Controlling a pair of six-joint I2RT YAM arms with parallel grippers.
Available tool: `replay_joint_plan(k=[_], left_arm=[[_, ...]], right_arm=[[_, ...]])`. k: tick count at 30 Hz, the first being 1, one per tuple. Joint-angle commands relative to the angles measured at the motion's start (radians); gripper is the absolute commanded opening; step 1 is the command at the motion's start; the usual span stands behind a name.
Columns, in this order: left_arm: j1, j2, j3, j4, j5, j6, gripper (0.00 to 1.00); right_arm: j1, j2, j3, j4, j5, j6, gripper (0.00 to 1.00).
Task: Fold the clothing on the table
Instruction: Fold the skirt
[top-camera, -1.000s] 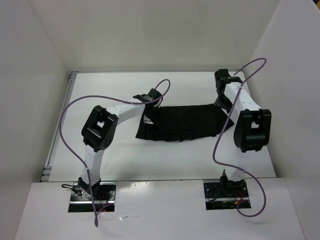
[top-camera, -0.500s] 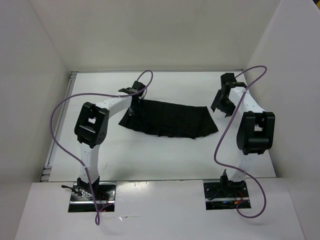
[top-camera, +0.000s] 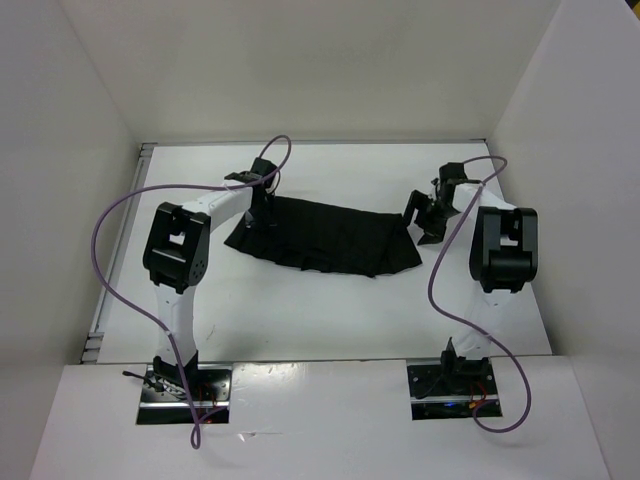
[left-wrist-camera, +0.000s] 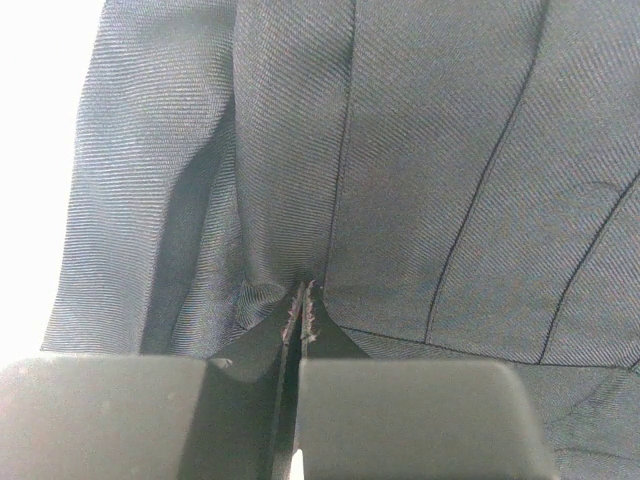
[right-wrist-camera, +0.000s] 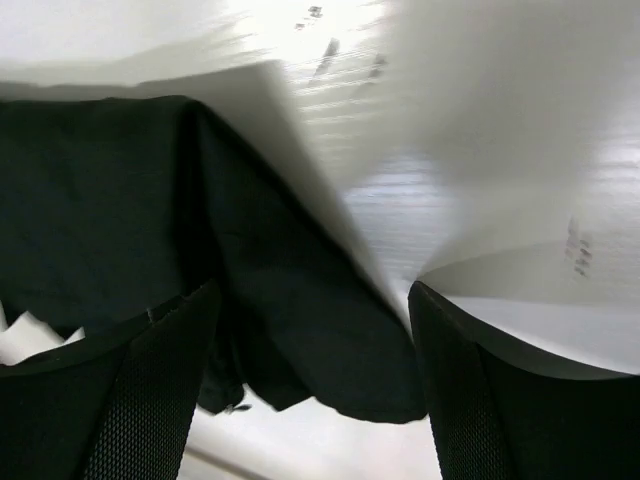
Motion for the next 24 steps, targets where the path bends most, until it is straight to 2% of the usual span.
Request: replay_joint_plan(k=[1,9,15,18,24], left_arm=[[-0.005,-0.005,-0.021,-0.012,0.022,0.025,0.0],[-0.005,-0.005,-0.039,0.008,0.056,0.016,0.0],[-0.005,-0.005,-0.039,0.008,0.056,0.016,0.0],[-0.005,-0.005,-0.039,0.008,0.065,0.016,0.0],[-0.005,0.004,-0.039,0.008,0.086,0.016,0.0]], right_arm=[[-0.014,0.039,-0.022,0.089,-0.129,-0.031,0.82],[-0.024,0.09,-0.058,0.128,-0.327,-0.031,0.82],[0.008,0.068,-0.089,0.105,-0.325,-0.031,0.82],[0.059,0.021,-0.123,0.074,-0.258,-0.001,0.75],[0.134,-0.022,-0.196,0.094,-0.21,0.09,0.52]])
